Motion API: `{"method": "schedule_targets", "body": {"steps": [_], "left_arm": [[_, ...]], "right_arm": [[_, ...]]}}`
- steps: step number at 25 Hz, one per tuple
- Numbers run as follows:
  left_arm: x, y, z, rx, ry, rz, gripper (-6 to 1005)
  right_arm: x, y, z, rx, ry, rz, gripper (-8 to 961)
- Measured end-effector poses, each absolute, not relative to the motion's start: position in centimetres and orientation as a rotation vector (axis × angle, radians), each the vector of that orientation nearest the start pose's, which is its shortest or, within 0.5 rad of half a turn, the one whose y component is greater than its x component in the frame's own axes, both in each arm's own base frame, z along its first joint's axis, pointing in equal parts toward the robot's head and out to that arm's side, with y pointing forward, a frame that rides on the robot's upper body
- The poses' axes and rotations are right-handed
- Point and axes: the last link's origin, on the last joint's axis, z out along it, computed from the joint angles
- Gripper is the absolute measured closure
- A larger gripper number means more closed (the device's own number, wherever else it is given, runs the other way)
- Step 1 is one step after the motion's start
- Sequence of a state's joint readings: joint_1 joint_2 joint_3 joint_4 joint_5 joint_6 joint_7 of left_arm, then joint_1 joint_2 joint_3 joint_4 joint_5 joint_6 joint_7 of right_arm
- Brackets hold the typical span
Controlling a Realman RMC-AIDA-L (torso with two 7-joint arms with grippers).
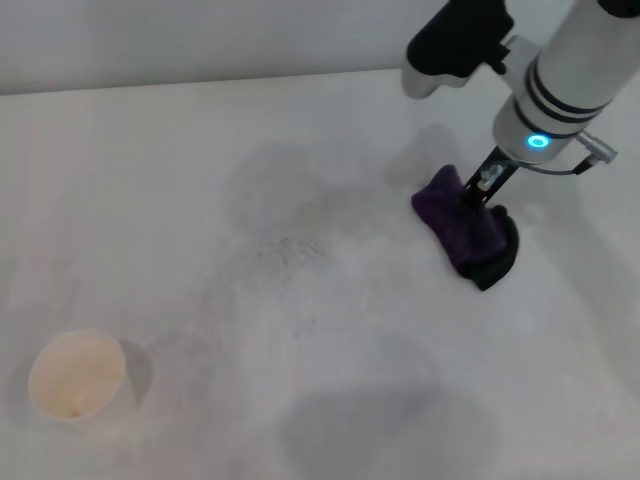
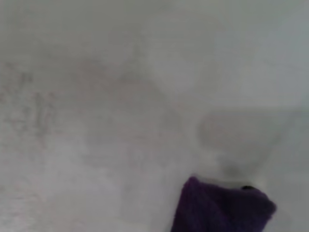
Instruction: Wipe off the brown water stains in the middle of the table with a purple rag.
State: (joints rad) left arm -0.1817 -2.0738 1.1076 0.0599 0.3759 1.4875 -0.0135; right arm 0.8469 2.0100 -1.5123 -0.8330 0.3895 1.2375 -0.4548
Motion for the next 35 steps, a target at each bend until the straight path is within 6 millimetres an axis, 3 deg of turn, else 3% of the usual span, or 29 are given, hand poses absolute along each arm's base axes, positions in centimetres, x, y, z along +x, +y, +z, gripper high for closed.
{"method": "schedule_targets", "body": {"steps": [16,21,26,31,35], "left_arm": [[-37.8,23.9,2.9,-1.511,-0.277,-0.524,123],[-37.7,24.1,2.7,-1.519,-0.28,-0.527,122],[-37.7,24.1,2.6,-1.503,-0.305,-0.546,122],[-37.6,24.0,2.5,-1.501,-0.313,-0.562,123],[-37.5,24.0,2.5,-1.498,-0.318,-0.567,122]], "right_arm": [[25.2,40.8,1.0,-2.284,1.049,-0.566,890],[25.1,40.5,3.1,-2.256,1.022,-0.408,706],[25.7,40.8,6.0,-2.227,1.001,-0.078,495],[28.0,41.1,8.4,-2.124,0.923,0.195,499],[30.2,40.9,9.1,-2.038,0.851,0.34,499]]}}
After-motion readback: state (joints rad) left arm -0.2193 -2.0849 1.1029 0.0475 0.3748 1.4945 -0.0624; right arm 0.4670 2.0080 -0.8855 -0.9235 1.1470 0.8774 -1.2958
